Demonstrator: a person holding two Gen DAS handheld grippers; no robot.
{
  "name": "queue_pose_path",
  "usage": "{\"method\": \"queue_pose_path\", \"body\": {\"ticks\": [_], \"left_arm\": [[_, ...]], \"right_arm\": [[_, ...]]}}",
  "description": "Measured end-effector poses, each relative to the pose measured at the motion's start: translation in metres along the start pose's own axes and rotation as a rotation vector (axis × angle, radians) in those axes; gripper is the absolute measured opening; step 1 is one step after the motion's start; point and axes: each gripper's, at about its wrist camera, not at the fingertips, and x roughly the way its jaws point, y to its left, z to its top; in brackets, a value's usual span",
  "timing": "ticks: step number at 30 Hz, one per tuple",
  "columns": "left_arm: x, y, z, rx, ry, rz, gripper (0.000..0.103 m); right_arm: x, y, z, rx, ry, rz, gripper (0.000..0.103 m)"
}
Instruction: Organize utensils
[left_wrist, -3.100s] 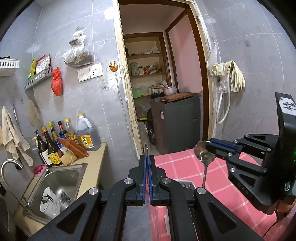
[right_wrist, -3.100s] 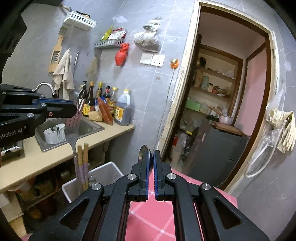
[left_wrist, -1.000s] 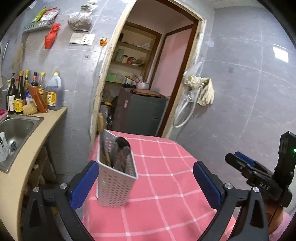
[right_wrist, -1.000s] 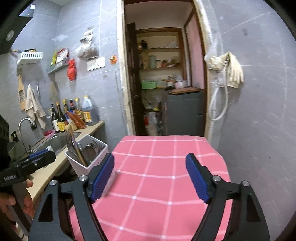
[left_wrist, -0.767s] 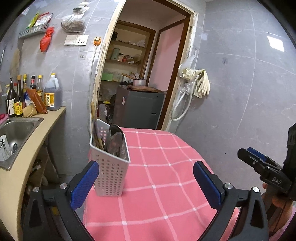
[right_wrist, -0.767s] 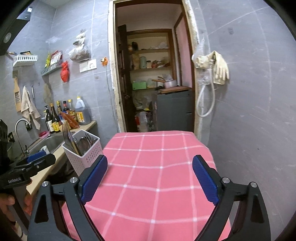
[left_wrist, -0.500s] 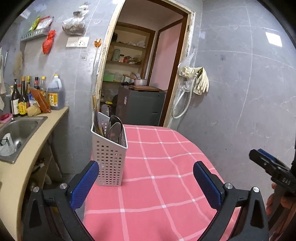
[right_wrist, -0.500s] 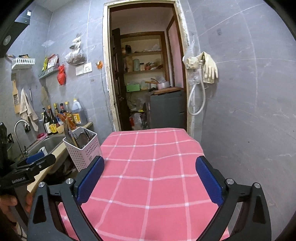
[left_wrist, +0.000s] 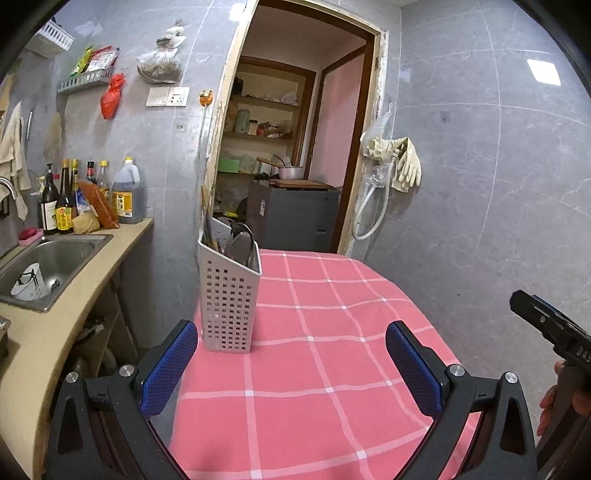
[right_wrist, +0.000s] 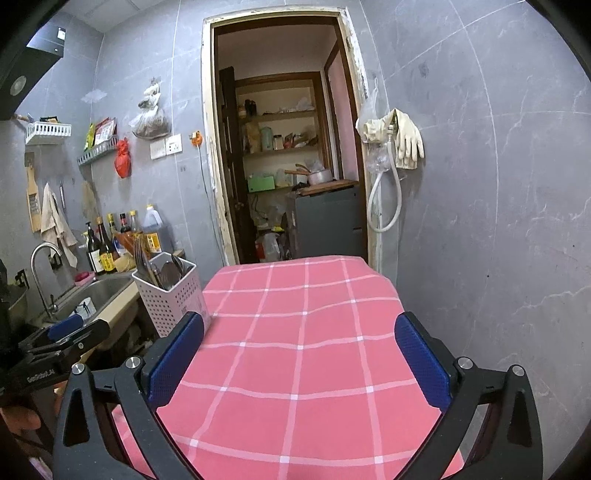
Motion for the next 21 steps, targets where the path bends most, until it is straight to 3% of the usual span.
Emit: {"method": "queue_pose_path", "body": {"ticks": [21], "left_arm": [[0.0041, 0.0003, -0.0021, -0.004, 0.005, 0.016, 0.102]], "right_arm": [[0.0094, 0.0008, -0.0072, 0.006, 0.024, 0.012, 0.101]]}}
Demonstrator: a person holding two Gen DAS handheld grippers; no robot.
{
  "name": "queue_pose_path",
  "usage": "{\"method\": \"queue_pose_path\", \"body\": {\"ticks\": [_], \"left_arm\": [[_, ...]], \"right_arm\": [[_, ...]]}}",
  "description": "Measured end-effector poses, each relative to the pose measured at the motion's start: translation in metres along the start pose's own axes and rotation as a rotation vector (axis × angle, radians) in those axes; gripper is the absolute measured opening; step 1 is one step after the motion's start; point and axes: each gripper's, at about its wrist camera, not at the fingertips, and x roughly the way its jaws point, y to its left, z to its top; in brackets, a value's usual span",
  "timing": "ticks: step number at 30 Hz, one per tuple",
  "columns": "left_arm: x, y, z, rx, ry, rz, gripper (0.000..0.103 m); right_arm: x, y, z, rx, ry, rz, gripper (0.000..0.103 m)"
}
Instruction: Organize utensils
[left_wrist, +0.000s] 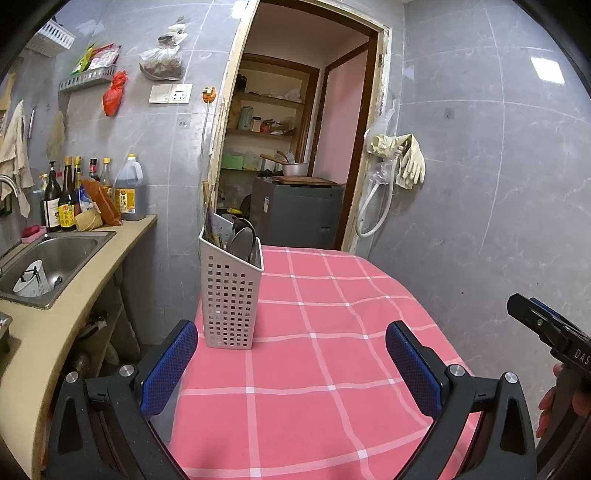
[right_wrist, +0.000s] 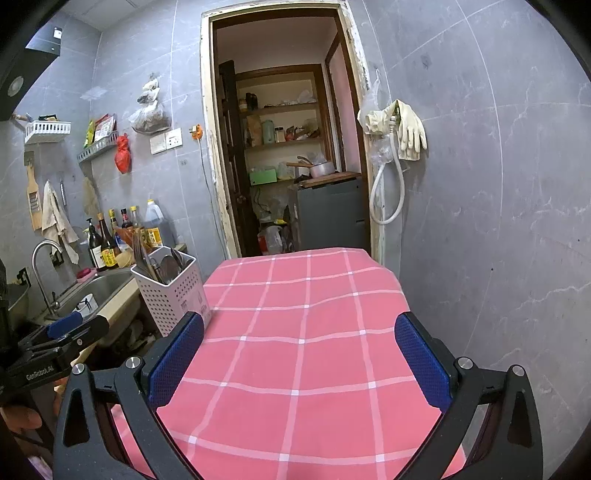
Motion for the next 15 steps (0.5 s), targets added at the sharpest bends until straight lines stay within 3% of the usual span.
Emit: {"method": "queue_pose_path", "body": {"ticks": [15], "left_arm": [[0.0005, 0.0006, -0.0009, 0.006, 0.002, 0.0, 0.103]], "right_arm": [[-0.0005, 0.0024, -0.0009, 0.001, 0.001, -0.003, 0.101]]}}
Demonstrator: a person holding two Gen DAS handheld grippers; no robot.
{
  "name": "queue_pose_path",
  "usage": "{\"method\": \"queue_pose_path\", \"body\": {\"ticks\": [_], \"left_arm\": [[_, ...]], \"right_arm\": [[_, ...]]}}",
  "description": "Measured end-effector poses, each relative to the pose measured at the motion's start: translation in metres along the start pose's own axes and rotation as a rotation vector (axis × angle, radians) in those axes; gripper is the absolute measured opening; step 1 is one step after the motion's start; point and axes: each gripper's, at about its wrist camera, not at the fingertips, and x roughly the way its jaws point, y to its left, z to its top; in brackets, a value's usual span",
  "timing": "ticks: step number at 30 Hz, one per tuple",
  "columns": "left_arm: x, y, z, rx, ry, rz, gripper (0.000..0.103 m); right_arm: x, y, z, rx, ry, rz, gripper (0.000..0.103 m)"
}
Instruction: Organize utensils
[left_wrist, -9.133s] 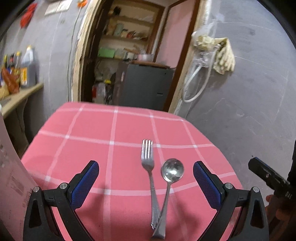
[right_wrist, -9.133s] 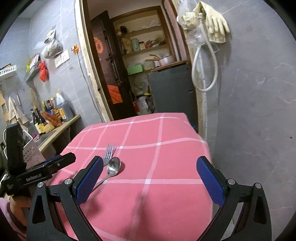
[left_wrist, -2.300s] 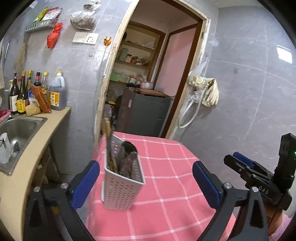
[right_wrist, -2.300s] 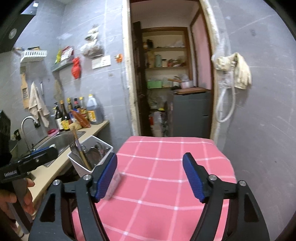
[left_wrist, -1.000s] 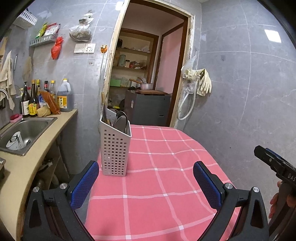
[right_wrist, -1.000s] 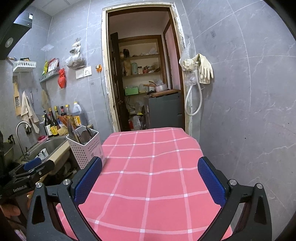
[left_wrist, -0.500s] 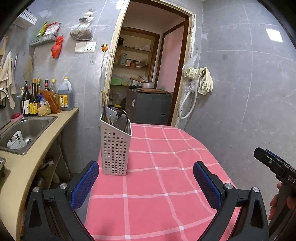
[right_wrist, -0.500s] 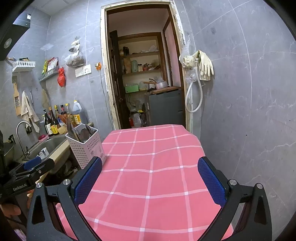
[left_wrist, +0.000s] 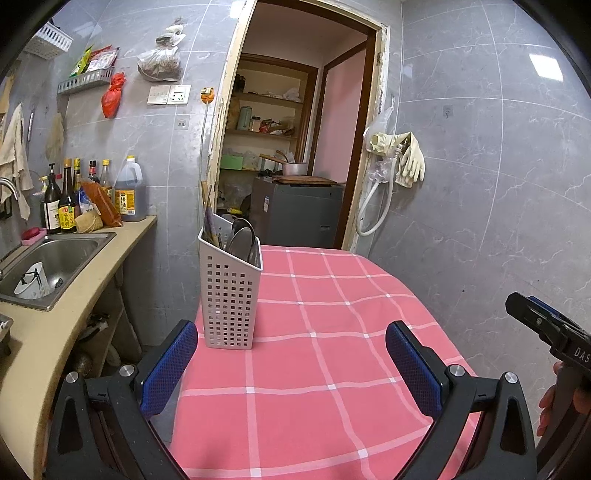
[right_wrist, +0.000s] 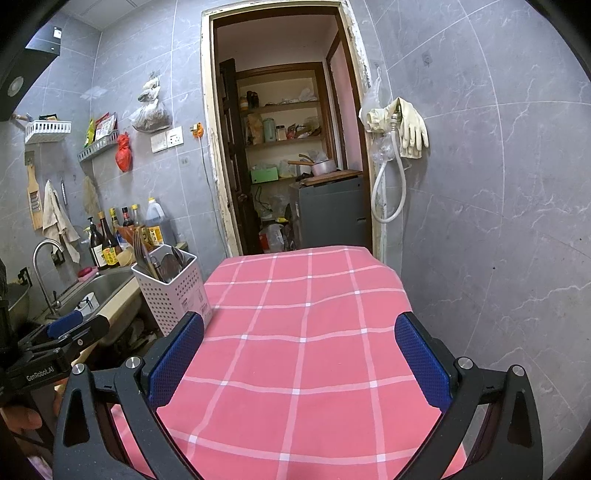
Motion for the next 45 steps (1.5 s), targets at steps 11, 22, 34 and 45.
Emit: {"method": "queue_pose_path", "body": {"ticks": [11, 22, 34, 45], "left_arm": [[-0.0002, 0.0004, 0.0002, 0.001, 0.0, -0.001, 0.102], [-0.0003, -0.0005, 0.0, 0.001, 0.0, 0.0, 0.102], [-0.0003, -0.0011, -0.0003, 0.003, 0.0, 0.0, 0.102], [-0.0002, -0.0026, -0.0002, 0.002, 0.001, 0.001, 0.103]], "right_arm": [[-0.0001, 0.0002, 0.0006, 0.0, 0.001, -0.001, 0.101], [0.0, -0.0012, 0.0024, 0.001, 0.002, 0.0, 0.101], [0.0004, -0.0012, 0.0021, 0.001, 0.003, 0.0, 0.101], [0.0015, 0.0004, -0.0045, -0.001, 0.009, 0.003, 0.101]]}}
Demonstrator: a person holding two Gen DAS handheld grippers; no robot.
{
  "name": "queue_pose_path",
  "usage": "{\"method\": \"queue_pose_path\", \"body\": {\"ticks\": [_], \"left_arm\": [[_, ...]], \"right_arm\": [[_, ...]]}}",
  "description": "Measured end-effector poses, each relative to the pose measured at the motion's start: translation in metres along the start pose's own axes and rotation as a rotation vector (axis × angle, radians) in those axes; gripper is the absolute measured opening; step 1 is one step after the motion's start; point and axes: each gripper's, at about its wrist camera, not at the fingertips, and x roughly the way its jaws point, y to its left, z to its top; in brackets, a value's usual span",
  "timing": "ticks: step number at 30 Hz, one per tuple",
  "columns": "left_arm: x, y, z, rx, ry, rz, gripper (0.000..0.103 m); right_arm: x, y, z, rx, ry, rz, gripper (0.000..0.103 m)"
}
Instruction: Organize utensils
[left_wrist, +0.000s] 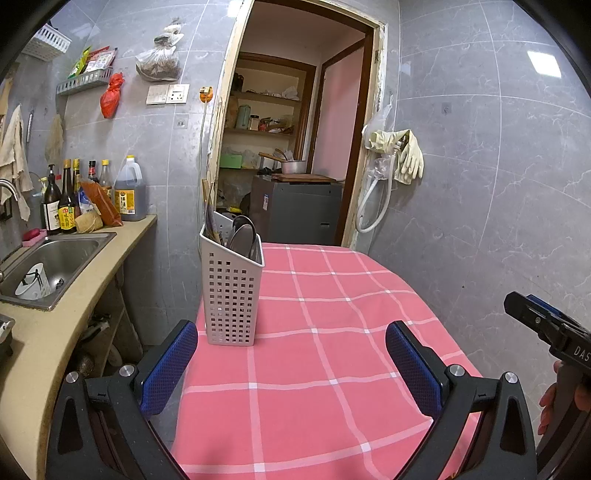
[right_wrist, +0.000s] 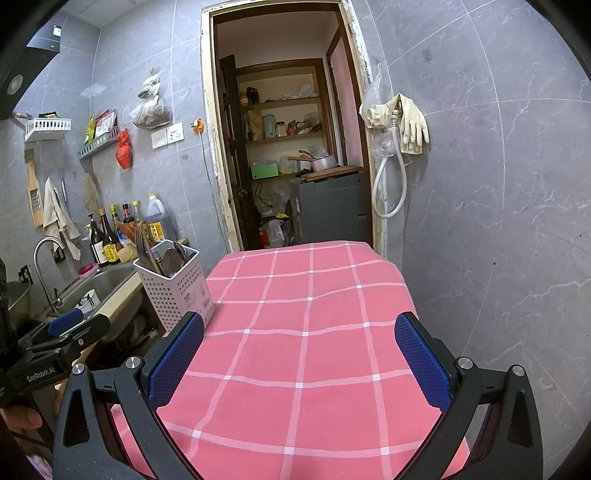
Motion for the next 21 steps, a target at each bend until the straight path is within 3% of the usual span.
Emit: {"method": "queue_pose_path", "body": {"ticks": [21], "left_arm": [[-0.0003, -0.0023, 0.0003, 0.003, 0.002, 0.002, 0.102]], "right_arm": [[0.0007, -0.0017, 0.0008, 0.001, 0.004, 0.002, 0.102]]}}
